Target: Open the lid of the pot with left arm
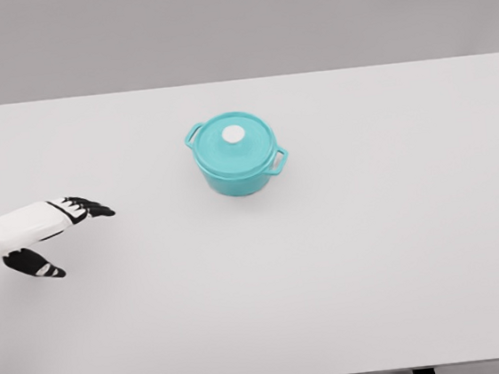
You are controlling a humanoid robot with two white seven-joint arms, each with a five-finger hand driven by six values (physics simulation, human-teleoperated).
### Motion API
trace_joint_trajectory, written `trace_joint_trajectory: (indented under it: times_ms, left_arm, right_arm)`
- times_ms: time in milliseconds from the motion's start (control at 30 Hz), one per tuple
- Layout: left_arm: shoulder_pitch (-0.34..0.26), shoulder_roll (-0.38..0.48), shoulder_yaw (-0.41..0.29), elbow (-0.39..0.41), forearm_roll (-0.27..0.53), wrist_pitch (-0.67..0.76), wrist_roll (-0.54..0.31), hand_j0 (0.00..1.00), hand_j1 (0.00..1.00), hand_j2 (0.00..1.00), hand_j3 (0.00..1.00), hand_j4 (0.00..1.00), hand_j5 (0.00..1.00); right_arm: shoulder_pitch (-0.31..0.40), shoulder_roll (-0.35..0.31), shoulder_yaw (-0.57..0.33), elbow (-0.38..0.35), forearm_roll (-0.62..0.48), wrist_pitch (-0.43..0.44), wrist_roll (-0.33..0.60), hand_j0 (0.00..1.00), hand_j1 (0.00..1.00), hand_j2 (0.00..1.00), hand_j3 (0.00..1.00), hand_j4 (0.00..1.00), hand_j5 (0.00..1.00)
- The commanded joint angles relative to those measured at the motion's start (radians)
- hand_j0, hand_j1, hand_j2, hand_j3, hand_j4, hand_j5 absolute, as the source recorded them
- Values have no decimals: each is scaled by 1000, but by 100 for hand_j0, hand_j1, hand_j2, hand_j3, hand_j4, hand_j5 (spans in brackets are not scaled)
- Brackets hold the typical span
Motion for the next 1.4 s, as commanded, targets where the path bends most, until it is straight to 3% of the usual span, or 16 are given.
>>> trace_joint_trajectory:
  times_ms: [0,167,267,333,367,500,533,600,633,700,867,933,1067,1367]
  left_arm:
    - [0,1,-1,-12,5,2,0,100,100,100,100,100,100]
    - [-12,2,1,-11,3,2,0,100,100,100,100,100,100]
    - [-69,-2,-2,-39,5,2,0,100,100,100,100,100,100]
    - [-115,-9,-8,-35,-37,2,0,100,100,100,100,100,100]
    - [-179,1,-91,-37,-37,2,0,100,100,100,100,100,100]
    - [-641,-58,-610,135,-40,2,0,100,100,100,100,100,100]
    - [-699,-104,-671,164,-45,2,0,100,100,100,100,100,100]
    - [-840,-269,-758,167,-146,2,0,100,100,100,100,100,100]
    - [-880,-280,-781,161,-160,2,0,100,100,100,100,100,100]
    - [-917,-289,-775,178,-138,2,0,100,100,100,100,100,100]
    - [-943,-366,-762,190,-111,2,0,100,100,100,100,100,100]
    - [-957,-381,-762,241,-112,2,0,100,100,100,100,100,100]
    - [-960,-430,-763,333,-120,2,0,100,100,100,100,100,100]
    - [-960,-458,-777,357,-161,2,0,92,92,92,92,92,92]
  right_arm:
    - [0,0,0,-1,0,0,3,100,100,100,100,100,100]
    - [0,0,0,-1,0,0,-1,100,100,100,100,100,100]
    - [0,0,0,-1,0,0,-1,100,100,100,100,100,100]
    - [0,0,0,-1,0,0,-1,100,100,100,100,100,100]
    - [0,0,0,-1,0,0,-1,100,100,100,100,100,100]
    - [0,0,0,-1,0,0,1,100,100,100,100,100,100]
    - [0,0,0,-1,0,0,-1,100,100,100,100,100,100]
    - [0,0,0,-1,0,0,-1,100,100,100,100,100,100]
    - [0,0,0,-1,0,0,-1,100,100,100,100,100,100]
    - [0,0,0,-1,0,0,-1,100,100,100,100,100,100]
    - [0,0,0,-1,0,0,-1,100,100,100,100,100,100]
    - [0,0,0,-1,0,0,-1,100,100,100,100,100,100]
    - [0,0,0,-1,0,0,-1,100,100,100,100,100,100]
    - [0,0,0,-1,0,0,-1,100,100,100,100,100,100]
